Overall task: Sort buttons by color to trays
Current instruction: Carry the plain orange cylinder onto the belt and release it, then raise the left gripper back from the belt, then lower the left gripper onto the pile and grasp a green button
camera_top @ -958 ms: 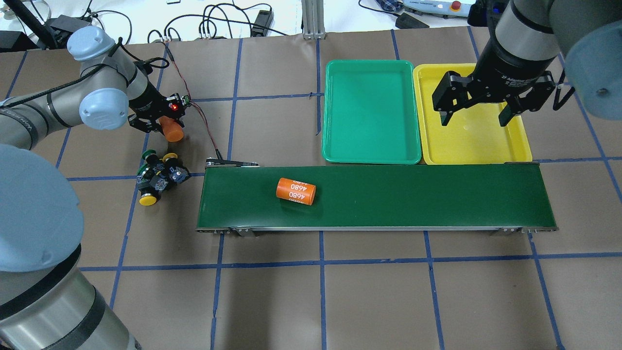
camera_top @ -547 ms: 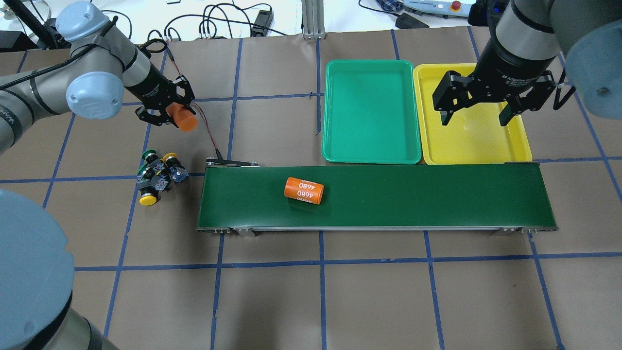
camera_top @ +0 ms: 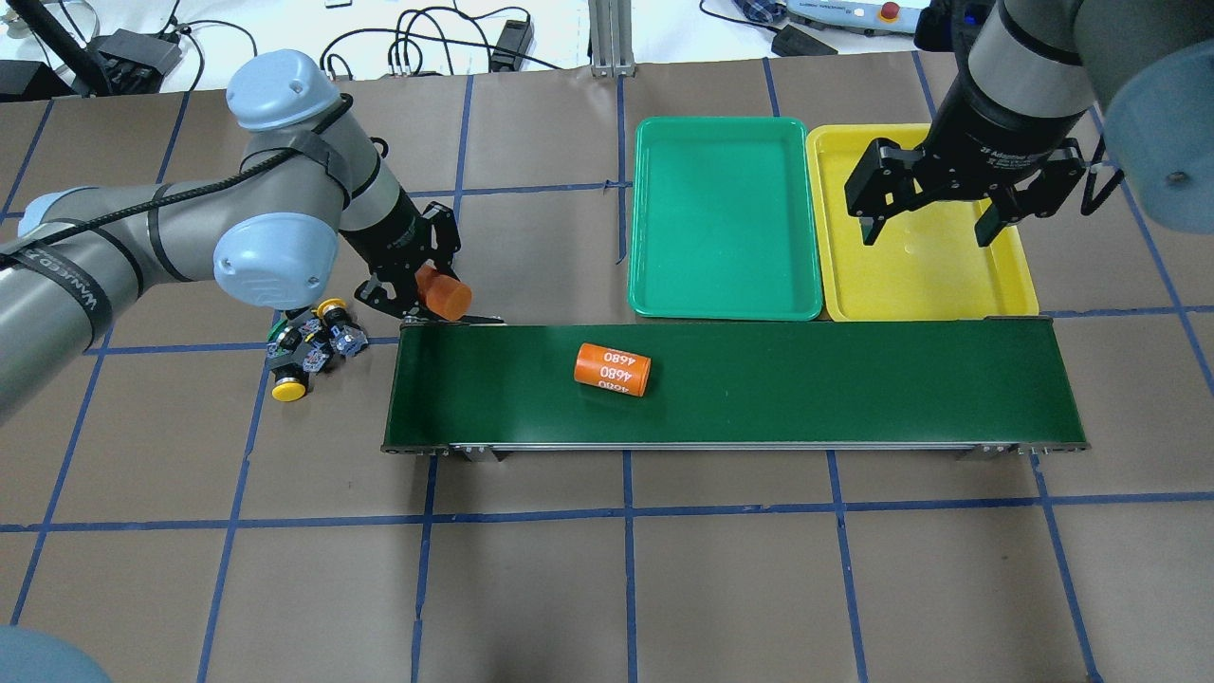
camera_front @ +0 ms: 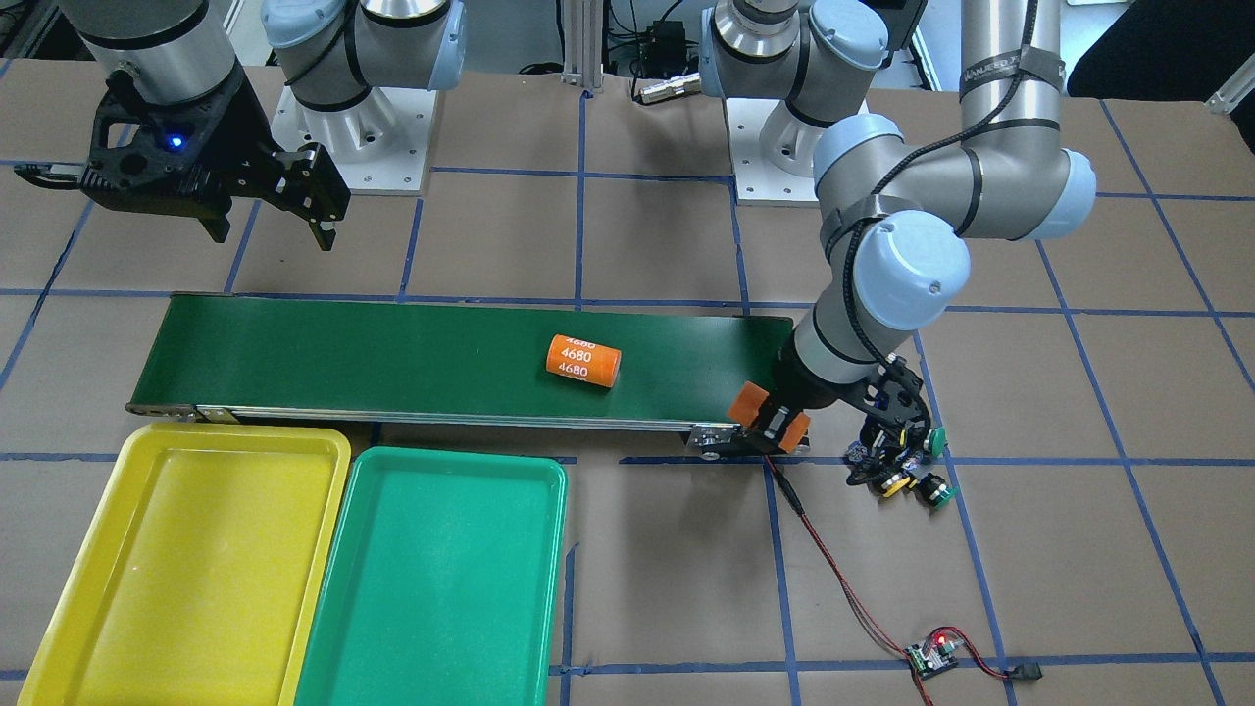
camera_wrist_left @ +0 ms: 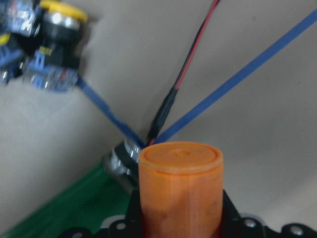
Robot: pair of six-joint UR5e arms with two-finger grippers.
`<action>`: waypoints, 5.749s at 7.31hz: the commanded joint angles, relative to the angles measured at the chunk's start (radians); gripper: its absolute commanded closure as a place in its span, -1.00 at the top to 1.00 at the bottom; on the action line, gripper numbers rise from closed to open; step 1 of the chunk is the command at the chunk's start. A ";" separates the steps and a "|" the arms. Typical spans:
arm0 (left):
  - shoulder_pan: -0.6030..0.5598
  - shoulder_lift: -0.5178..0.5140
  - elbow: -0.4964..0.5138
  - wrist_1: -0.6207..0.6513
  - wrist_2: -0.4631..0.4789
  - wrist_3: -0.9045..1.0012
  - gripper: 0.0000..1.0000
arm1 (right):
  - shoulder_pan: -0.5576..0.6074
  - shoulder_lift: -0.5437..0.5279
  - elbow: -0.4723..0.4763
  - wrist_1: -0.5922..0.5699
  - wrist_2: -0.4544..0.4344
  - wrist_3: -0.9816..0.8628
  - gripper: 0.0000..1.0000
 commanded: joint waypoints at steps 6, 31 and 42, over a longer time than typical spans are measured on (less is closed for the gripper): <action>-0.107 0.022 -0.111 -0.008 0.096 -0.252 0.46 | 0.000 0.000 0.001 -0.001 0.000 0.000 1.00; 0.375 0.059 -0.269 0.343 0.107 0.670 1.00 | 0.000 0.000 0.007 -0.021 0.001 0.006 1.00; 0.365 0.058 -0.254 0.354 0.100 0.758 -0.70 | -0.003 0.000 0.007 -0.034 0.001 0.002 1.00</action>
